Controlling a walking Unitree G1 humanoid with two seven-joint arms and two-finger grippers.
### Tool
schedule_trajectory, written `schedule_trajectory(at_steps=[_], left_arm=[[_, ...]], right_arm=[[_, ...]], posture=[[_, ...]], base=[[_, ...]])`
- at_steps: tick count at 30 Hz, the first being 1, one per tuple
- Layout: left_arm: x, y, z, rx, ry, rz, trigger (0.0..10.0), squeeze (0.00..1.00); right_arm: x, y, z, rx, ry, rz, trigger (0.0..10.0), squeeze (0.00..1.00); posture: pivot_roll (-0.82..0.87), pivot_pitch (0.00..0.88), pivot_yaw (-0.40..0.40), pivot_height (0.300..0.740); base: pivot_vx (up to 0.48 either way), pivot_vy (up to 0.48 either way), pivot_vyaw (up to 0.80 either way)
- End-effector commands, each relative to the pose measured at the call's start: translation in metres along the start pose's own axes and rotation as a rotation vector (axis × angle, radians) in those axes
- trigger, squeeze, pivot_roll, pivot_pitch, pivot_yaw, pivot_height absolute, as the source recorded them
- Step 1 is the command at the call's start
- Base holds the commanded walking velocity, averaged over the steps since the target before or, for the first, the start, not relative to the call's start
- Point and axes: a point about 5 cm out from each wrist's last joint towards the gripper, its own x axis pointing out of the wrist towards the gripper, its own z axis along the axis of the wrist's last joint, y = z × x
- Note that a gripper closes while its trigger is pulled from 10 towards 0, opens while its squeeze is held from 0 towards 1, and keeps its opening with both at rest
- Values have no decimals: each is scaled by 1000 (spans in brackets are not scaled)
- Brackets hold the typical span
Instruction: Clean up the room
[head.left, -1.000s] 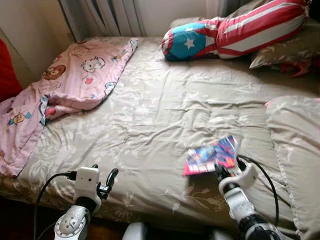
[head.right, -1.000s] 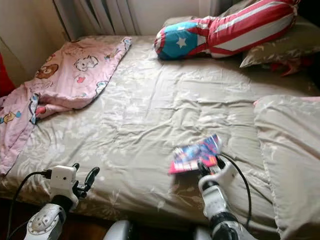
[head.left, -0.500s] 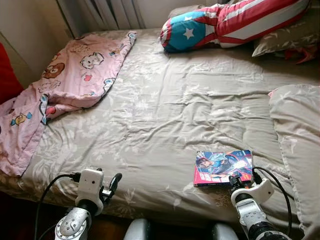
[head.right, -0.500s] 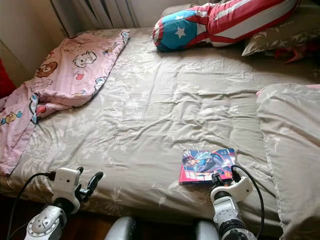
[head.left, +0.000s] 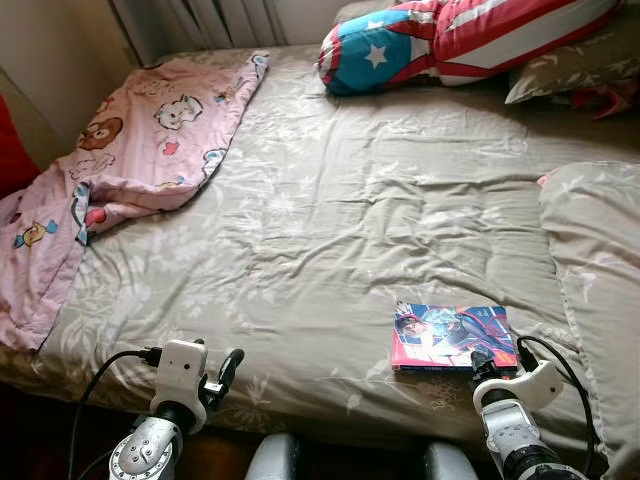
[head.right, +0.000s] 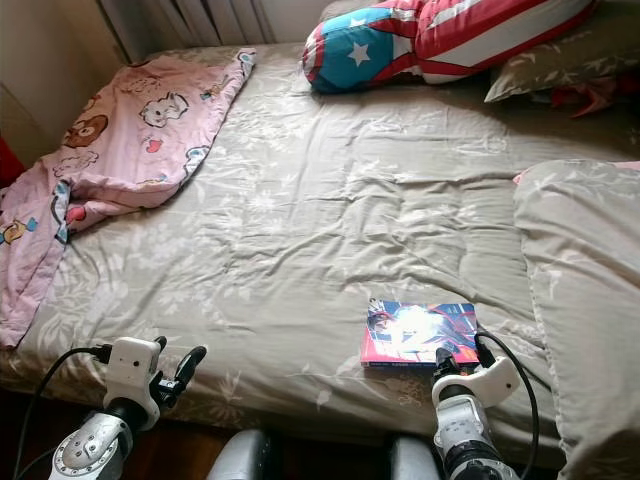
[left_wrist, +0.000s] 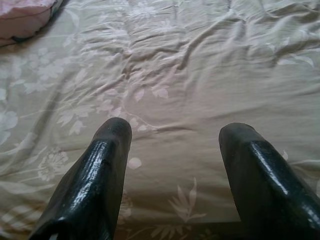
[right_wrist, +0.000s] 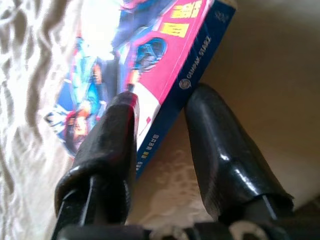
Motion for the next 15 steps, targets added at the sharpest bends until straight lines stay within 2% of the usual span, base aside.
schedule_trajectory(at_steps=[1, 2, 3, 4, 8, 12, 13, 14, 15], left_arm=[[-2, 1, -2, 14, 18, -1, 10000, 0], [-2, 0, -2, 14, 18, -1, 10000, 0], [-1, 0, -2, 13, 18, -1, 10000, 0], [0, -1, -2, 12, 17, -2, 10000, 0], [3, -2, -3, 9, 17, -2, 10000, 0], [9, -4, -5, 0, 17, 1, 10000, 0], [11, -5, -6, -10, 17, 6, 10000, 0], [16, -6, -7, -34, 17, 20, 10000, 0], [17, -7, -8, -45, 19, 26, 10000, 0]], right_arm=[[-3, -9, -6, 0, 14, -40, 10000, 318], [-4, -12, -6, 0, 12, -50, 10000, 67], [-4, -13, -6, 0, 11, -57, 10000, 67], [-6, -19, -8, 3, 13, -70, 10000, 0], [-10, -26, -13, -2, 23, -82, 10000, 0], [-15, -36, -25, -49, 47, -102, 10000, 0], [-17, -37, -28, -81, 54, -88, 10000, 0], [-20, -39, -32, -151, 46, -62, 10000, 0], [-21, -40, -32, -174, 39, -56, 10000, 0]], posture=[[85, 164, 121, 646], [84, 162, 120, 646], [84, 162, 120, 646], [77, 156, 116, 646], [63, 145, 110, 646], [45, 126, 97, 646], [38, 116, 92, 646], [31, 108, 88, 646], [26, 101, 85, 646]], base=[[0, 0, 0], [0, 0, 0], [0, 0, 0], [0, 0, 0], [0, 0, 0], [0, 0, 0], [0, 0, 0], [0, 0, 0], [0, 0, 0]])
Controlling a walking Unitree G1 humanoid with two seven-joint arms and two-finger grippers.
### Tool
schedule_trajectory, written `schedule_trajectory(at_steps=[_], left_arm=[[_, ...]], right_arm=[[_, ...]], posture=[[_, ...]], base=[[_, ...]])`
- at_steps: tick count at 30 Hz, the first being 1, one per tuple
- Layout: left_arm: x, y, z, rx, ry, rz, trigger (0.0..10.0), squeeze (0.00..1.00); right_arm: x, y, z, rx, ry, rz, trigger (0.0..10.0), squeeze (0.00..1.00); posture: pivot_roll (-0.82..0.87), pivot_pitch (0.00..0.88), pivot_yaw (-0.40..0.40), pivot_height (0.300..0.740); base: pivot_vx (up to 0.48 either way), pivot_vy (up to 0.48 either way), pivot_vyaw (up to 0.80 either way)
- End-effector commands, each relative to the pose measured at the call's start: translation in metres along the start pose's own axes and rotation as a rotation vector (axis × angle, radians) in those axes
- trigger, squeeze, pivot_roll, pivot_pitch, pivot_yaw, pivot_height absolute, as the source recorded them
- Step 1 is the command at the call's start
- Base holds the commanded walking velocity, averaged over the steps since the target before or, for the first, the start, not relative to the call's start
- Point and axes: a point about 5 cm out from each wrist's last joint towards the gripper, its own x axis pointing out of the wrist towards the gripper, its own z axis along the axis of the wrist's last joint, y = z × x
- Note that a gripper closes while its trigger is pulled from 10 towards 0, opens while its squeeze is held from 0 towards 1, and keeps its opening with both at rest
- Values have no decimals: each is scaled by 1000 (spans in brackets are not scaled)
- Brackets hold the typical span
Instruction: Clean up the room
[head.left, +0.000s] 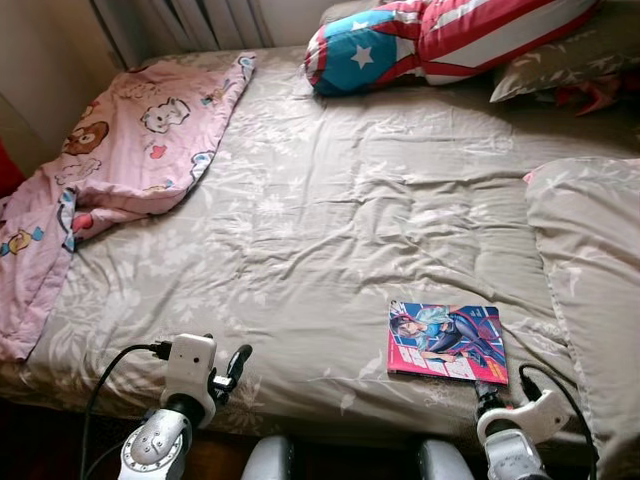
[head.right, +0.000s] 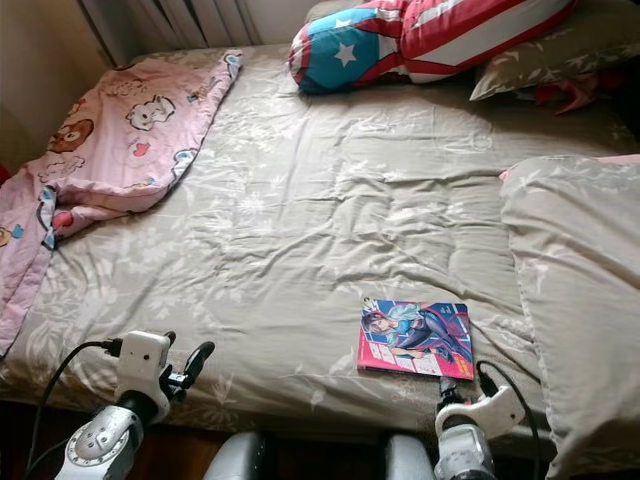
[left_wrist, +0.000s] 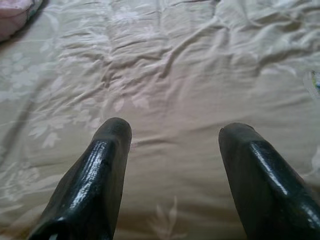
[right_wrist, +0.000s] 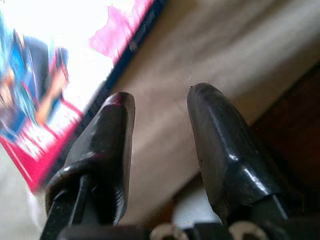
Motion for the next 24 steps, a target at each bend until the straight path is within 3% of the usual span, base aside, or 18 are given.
schedule_trajectory(at_steps=[1, 2, 6, 9, 13, 21, 24], left_arm=[[0, 5, -9, -19, 30, 38, 10000, 0], [1, 6, -13, -34, 39, 47, 10000, 0], [7, 9, -28, -90, 87, 86, 10000, 0], [15, 6, -41, -106, 134, 97, 10000, 0], [17, 4, -56, -142, 199, 108, 10000, 0], [3, 2, -97, -171, 404, 142, 10000, 0], [-13, 1, -121, -206, 538, 204, 10000, 0]], right_arm=[[-2, 1, -2, -103, -27, 24, 10000, 0], [-3, 2, -3, -193, -43, 44, 10000, 0], [-5, 16, -6, -326, -74, 148, 10000, 0], [-8, 21, -14, -488, -59, 224, 10000, 0], [-9, 18, -20, -560, -11, 230, 10000, 0], [-15, 3, -42, -834, 142, 231, 10000, 0], [-19, -14, -48, -895, 222, 162, 10000, 0]], posture=[[21, 93, 82, 646], [13, 84, 77, 646], [-30, 44, 55, 646], [-36, 15, 32, 656], [-37, 0, 13, 686], [-44, 0, -13, 731], [-52, 0, -22, 740]], base=[[0, 0, 0], [0, 0, 0], [0, 0, 0], [0, 0, 0], [0, 0, 0], [0, 0, 0], [0, 0, 0]])
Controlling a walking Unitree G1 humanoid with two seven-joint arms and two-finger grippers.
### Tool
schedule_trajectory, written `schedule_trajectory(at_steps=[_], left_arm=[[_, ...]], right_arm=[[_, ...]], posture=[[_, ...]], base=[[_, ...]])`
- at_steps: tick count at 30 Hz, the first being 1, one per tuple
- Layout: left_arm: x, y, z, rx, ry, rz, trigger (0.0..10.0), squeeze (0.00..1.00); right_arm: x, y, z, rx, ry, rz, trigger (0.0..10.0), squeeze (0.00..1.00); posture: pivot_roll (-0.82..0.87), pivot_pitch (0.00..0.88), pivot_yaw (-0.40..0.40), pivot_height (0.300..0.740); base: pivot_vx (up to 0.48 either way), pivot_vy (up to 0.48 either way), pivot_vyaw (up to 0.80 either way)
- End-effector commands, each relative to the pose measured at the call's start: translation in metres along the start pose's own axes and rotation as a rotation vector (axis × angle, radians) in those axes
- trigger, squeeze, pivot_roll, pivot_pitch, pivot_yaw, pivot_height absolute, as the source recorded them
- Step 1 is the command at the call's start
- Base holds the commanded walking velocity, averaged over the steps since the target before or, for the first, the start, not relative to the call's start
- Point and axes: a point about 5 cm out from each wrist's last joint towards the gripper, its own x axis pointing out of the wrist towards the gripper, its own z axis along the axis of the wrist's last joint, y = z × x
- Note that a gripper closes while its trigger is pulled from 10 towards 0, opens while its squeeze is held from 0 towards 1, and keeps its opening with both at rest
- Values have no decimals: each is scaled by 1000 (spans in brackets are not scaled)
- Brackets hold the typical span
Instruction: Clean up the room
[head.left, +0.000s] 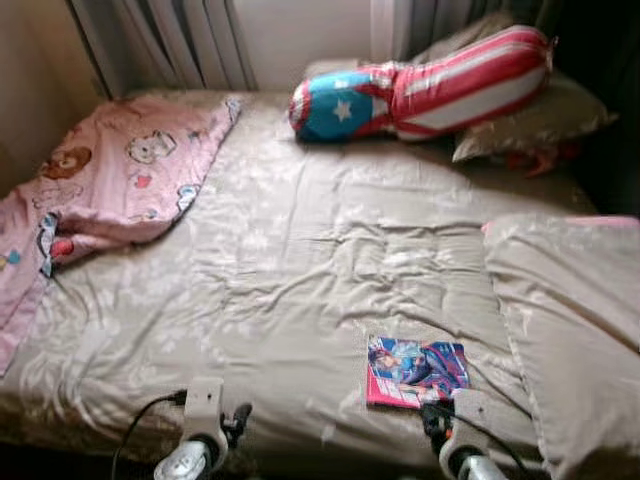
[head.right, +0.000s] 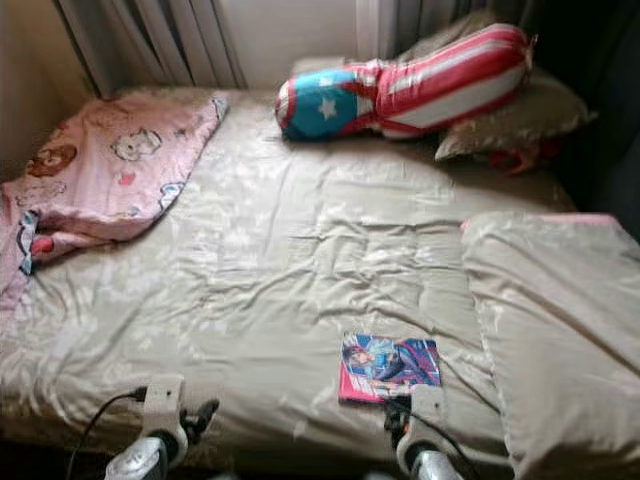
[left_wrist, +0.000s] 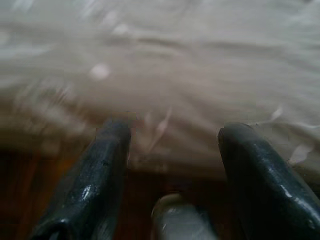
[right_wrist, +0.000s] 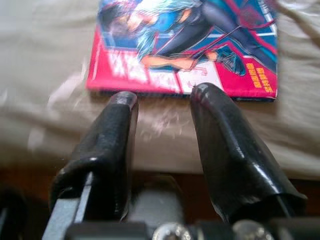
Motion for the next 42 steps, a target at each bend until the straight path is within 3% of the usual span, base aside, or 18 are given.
schedule_trajectory(at_steps=[1, 10, 14, 20, 24, 29, 36, 42], left_arm=[[-3, 4, -16, -8, 68, 31, 10000, 0], [-8, 1, -38, -1, 169, 66, 10000, 0], [-7, 1, -37, 99, 177, 47, 10000, 0], [-6, 7, -35, 140, 184, 66, 10000, 0], [-8, 15, -36, 93, 198, 106, 10000, 0], [-8, 17, -36, 131, 207, 91, 10000, 0], [-10, 21, -39, 95, 214, 122, 10000, 0], [-11, 20, -42, 90, 215, 121, 10000, 0]], right_arm=[[-4, -7, -12, -27, 69, -36, 10000, 0], [-11, -16, -30, -1, 151, -114, 10000, 0], [-17, -21, -42, 28, 192, -137, 10000, 0], [-21, -27, -48, 68, 216, -178, 10000, 0], [-17, -19, -44, 63, 199, -165, 10000, 0], [-17, -18, -45, 69, 199, -161, 10000, 0], [-18, -16, -46, 29, 206, -147, 10000, 0], [-19, -16, -48, 28, 207, -153, 10000, 0]], posture=[[-54, 0, -23, 740], [-59, 0, -25, 740], [-62, 0, -23, 740], [-65, 0, -9, 740], [-85, 0, 9, 740], [-89, 0, 22, 740], [-85, 0, 20, 740], [-85, 0, 16, 740]], base=[[0, 0, 0], [0, 0, 0], [0, 0, 0], [0, 0, 0], [0, 0, 0], [0, 0, 0], [0, 0, 0], [0, 0, 752]])
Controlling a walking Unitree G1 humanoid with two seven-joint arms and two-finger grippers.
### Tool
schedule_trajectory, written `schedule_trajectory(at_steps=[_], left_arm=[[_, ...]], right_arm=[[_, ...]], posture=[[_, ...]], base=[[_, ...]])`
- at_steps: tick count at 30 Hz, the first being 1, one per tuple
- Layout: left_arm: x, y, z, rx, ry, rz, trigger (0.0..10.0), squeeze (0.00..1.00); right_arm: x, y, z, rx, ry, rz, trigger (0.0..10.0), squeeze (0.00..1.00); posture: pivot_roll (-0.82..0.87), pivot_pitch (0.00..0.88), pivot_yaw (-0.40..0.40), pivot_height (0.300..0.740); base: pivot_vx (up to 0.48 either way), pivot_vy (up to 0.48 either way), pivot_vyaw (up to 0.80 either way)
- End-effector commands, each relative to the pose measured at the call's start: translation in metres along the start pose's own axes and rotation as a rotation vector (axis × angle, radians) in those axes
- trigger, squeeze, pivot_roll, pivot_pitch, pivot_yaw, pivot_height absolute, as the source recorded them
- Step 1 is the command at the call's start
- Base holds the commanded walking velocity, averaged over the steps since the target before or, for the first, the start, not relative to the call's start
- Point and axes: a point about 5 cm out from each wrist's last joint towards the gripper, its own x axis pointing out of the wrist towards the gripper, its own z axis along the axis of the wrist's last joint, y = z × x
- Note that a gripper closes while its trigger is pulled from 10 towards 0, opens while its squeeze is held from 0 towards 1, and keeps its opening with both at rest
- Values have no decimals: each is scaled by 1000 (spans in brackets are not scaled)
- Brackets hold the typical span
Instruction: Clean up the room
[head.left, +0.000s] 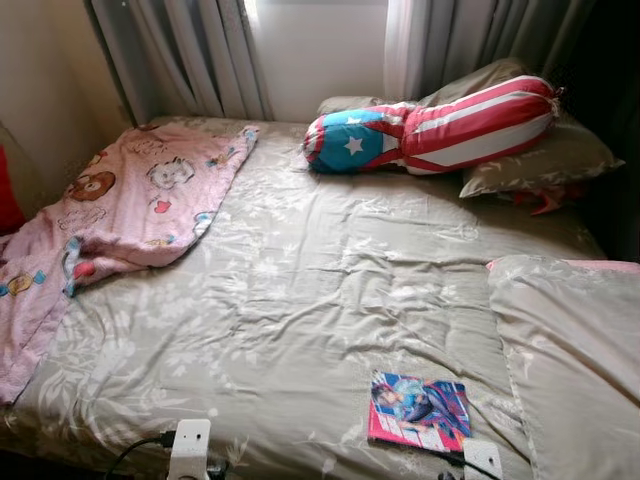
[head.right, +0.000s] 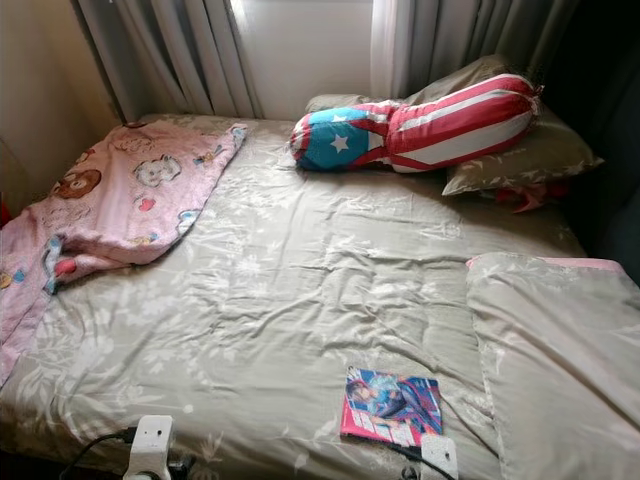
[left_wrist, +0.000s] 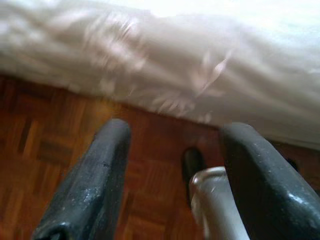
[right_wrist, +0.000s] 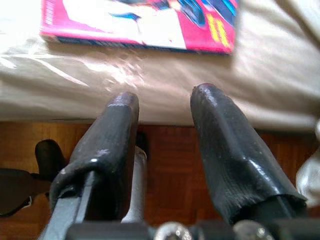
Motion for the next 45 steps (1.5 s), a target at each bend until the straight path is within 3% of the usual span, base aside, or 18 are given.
schedule_trajectory(at_steps=[1, 15, 45], left_arm=[[-2, 4, -8, -5, 27, 18, 10000, 0], [-1, 4, -7, 4, 30, 16, 10000, 0], [-3, 8, -13, 22, 56, 16, 10000, 0]], right_arm=[[0, 4, -3, -5, 4, 9, 10000, 0], [-1, 7, -4, 4, 14, 12, 10000, 0], [0, 11, -5, -10, 29, 29, 10000, 0]], posture=[[-84, 0, 15, 740], [-81, 0, 11, 740], [-67, 0, 11, 740]], base=[[0, 0, 800], [0, 18, 102], [0, 393, 0]])
